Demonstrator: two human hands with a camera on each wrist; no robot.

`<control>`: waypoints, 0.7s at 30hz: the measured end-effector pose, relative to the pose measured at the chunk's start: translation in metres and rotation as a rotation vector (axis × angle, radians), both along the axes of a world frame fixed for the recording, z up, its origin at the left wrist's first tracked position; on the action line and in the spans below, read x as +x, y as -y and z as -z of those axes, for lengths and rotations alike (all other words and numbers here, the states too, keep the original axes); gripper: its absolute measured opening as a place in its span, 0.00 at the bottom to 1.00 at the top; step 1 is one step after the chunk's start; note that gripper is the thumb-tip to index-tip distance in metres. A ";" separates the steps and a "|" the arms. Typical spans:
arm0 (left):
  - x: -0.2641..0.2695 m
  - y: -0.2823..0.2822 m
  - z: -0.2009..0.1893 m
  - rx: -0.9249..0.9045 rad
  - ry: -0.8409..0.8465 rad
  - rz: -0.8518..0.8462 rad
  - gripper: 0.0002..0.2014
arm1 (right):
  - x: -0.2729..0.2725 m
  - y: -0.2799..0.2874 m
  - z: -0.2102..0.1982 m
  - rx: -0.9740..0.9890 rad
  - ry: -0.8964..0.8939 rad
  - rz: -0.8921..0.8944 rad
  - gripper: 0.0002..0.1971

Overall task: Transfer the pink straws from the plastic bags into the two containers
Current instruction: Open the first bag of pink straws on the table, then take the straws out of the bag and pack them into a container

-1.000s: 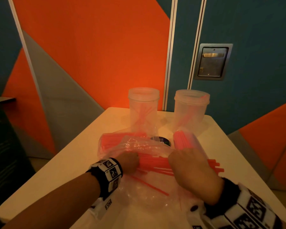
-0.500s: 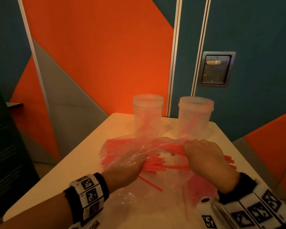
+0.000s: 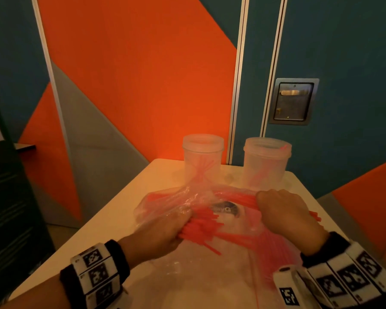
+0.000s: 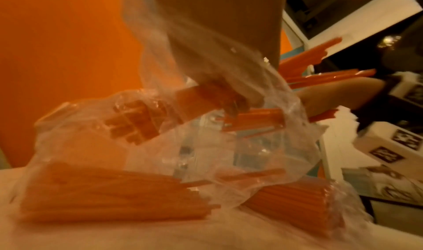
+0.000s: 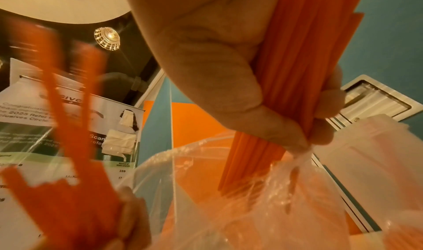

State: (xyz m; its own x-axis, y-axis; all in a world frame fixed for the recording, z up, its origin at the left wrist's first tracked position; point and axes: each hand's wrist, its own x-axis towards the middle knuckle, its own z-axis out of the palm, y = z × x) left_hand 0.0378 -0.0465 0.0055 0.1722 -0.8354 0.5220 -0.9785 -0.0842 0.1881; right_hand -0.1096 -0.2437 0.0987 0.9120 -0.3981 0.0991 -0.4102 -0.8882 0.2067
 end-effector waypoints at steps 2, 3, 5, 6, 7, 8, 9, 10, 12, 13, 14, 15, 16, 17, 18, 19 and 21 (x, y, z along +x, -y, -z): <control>-0.016 -0.001 -0.005 -0.063 -0.091 0.134 0.07 | 0.004 0.000 0.006 0.011 0.010 -0.015 0.12; -0.025 -0.002 -0.007 -0.131 -0.117 0.154 0.09 | 0.006 0.000 0.009 0.009 0.011 -0.030 0.12; -0.038 -0.002 -0.009 -0.344 -0.209 0.166 0.08 | 0.011 0.000 0.018 -0.020 0.009 -0.088 0.14; -0.045 -0.002 -0.017 -0.486 -0.301 0.148 0.03 | 0.013 -0.001 0.021 -0.023 -0.003 -0.134 0.16; -0.050 -0.001 -0.026 -0.623 -0.421 0.089 0.08 | 0.013 -0.004 0.024 -0.006 -0.046 -0.189 0.17; -0.054 0.002 -0.037 -0.706 -0.544 0.033 0.11 | 0.012 -0.007 0.025 0.022 -0.110 -0.251 0.17; -0.052 0.005 -0.045 -0.739 -0.634 -0.034 0.11 | 0.010 -0.011 0.024 0.053 -0.186 -0.309 0.15; -0.049 0.007 -0.051 -0.731 -0.695 -0.109 0.08 | 0.006 -0.014 0.021 0.084 -0.234 -0.366 0.14; -0.030 0.009 -0.049 -0.617 -0.838 -0.244 0.05 | -0.008 -0.015 0.007 0.150 -0.263 -0.426 0.10; -0.019 0.008 -0.041 -0.530 -0.925 -0.278 0.07 | -0.015 -0.012 -0.002 0.185 -0.273 -0.437 0.10; -0.009 0.006 -0.032 -0.415 -0.990 -0.295 0.08 | -0.022 -0.007 -0.010 0.217 -0.290 -0.443 0.09; 0.001 0.003 -0.020 -0.279 -1.033 -0.299 0.09 | -0.028 0.001 -0.018 0.260 -0.297 -0.449 0.08; 0.007 0.000 -0.007 -0.134 -1.065 -0.310 0.09 | -0.033 0.008 -0.025 0.338 -0.282 -0.457 0.07; 0.012 -0.002 0.007 0.006 -1.095 -0.334 0.09 | -0.035 0.016 -0.030 0.459 -0.237 -0.462 0.06; 0.015 -0.006 0.021 0.133 -1.124 -0.376 0.11 | -0.036 0.021 -0.033 0.623 -0.153 -0.470 0.08; 0.020 -0.007 0.034 0.230 -1.139 -0.420 0.12 | -0.034 0.026 -0.032 0.802 -0.040 -0.467 0.09; 0.026 -0.009 0.051 0.349 -1.032 -0.521 0.09 | -0.028 0.025 -0.019 1.118 0.178 -0.419 0.12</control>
